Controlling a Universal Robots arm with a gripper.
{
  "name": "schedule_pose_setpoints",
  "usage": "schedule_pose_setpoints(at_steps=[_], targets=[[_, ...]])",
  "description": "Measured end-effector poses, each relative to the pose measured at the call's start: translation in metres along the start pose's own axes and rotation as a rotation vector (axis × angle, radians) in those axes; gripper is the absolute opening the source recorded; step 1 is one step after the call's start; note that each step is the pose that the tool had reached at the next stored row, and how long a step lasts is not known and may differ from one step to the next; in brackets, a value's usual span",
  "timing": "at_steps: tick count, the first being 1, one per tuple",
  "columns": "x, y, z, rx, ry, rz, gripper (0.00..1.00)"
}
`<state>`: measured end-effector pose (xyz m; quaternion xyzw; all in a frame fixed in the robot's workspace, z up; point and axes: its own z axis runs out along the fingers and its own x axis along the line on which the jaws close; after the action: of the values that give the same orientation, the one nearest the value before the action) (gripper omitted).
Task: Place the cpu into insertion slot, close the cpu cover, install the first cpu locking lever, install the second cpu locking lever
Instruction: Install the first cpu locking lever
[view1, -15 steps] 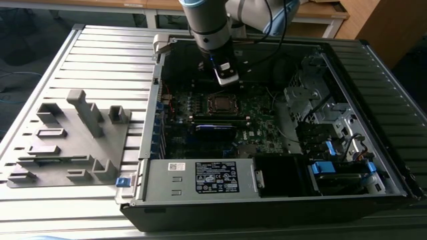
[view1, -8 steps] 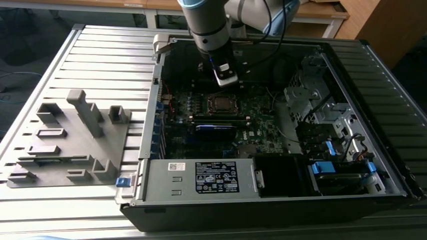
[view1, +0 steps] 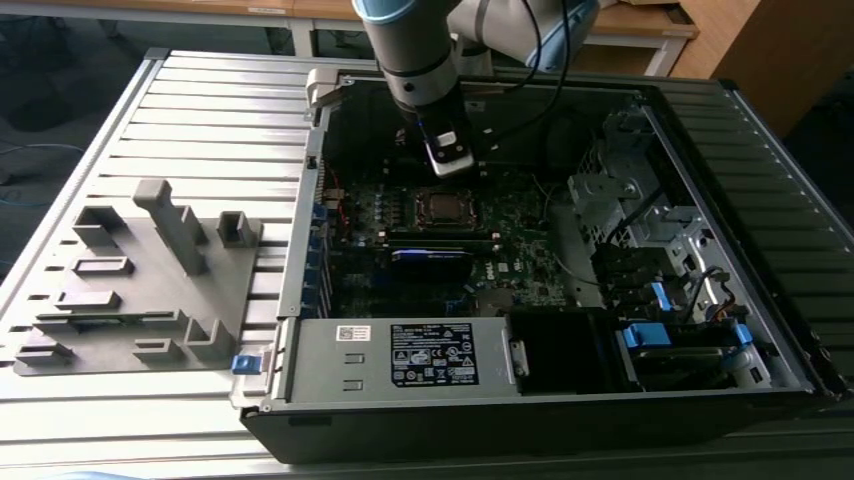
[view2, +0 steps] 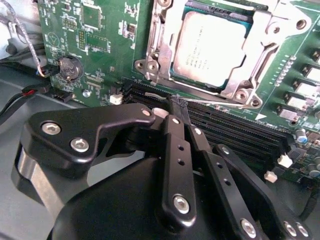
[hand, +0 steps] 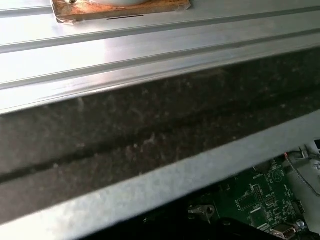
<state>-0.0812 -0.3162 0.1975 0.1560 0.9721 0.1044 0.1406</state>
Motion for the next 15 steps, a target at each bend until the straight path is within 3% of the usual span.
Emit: schedule_pose_setpoints(at_steps=[15], targets=[[0.002, 0.0019, 0.0032, 0.0082, -0.0097, 0.039, 0.11]])
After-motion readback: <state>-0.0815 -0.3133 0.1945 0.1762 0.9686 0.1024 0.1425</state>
